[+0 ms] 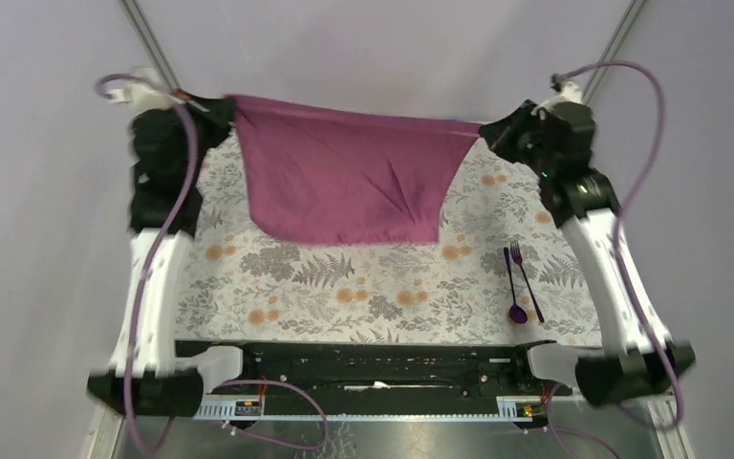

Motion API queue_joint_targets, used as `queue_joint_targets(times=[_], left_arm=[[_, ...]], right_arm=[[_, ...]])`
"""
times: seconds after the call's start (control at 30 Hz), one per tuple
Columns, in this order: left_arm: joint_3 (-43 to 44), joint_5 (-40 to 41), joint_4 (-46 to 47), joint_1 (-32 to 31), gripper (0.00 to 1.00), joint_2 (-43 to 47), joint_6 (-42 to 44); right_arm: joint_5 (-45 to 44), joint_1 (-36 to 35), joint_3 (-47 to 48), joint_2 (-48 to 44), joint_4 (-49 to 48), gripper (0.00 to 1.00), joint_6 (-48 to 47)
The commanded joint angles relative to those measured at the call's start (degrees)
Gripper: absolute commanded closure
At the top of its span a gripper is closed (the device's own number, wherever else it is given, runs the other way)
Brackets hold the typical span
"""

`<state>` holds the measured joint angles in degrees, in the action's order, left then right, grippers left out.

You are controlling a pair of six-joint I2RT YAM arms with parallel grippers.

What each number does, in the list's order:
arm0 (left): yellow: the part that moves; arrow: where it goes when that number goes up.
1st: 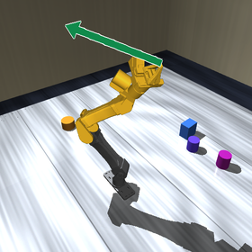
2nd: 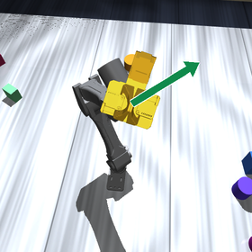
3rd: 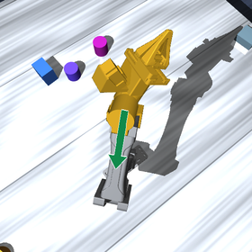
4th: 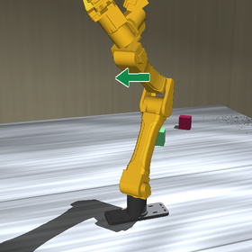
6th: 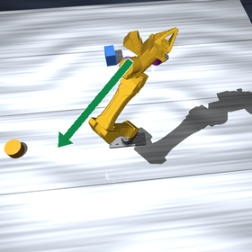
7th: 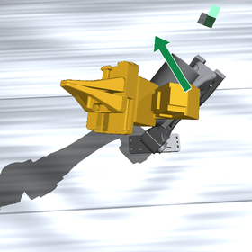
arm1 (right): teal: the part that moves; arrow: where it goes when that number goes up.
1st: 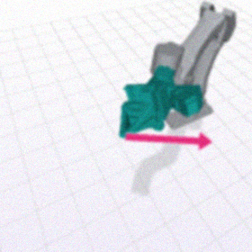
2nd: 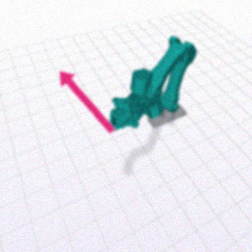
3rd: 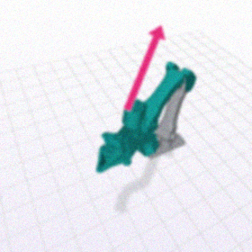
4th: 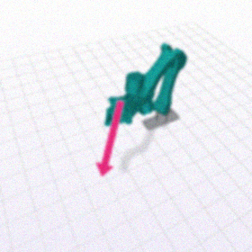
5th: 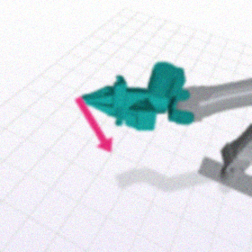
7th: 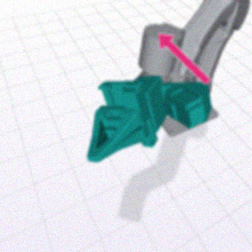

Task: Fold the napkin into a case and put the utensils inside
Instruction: Fold and flatten the napkin at the center of the board.

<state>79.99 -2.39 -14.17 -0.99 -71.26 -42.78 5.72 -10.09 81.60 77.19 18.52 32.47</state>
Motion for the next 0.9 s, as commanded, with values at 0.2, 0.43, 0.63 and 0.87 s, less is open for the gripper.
queue_joint_targets(times=[0.2,0.43,0.63,0.87], left_arm=[[14.34,8.51,-7.4,0.43,1.0,22.53,4.16],[21.02,10.46,-10.34,0.03,1.0,26.16,4.39],[13.36,12.55,-4.75,-0.03,1.0,23.61,4.49],[1.13,14.59,4.88,0.02,1.0,11.76,4.45]], right_arm=[[16.02,0.24,-7.57,-31.13,-17.28,1.0,2.27],[16.29,0.23,-5.43,-38.27,-23.32,1.0,4.71],[5.22,0.24,-8.91,-36.46,-21.26,1.0,5.42],[-12.82,0.24,-12.63,-23.47,-15.48,1.0,5.62]])
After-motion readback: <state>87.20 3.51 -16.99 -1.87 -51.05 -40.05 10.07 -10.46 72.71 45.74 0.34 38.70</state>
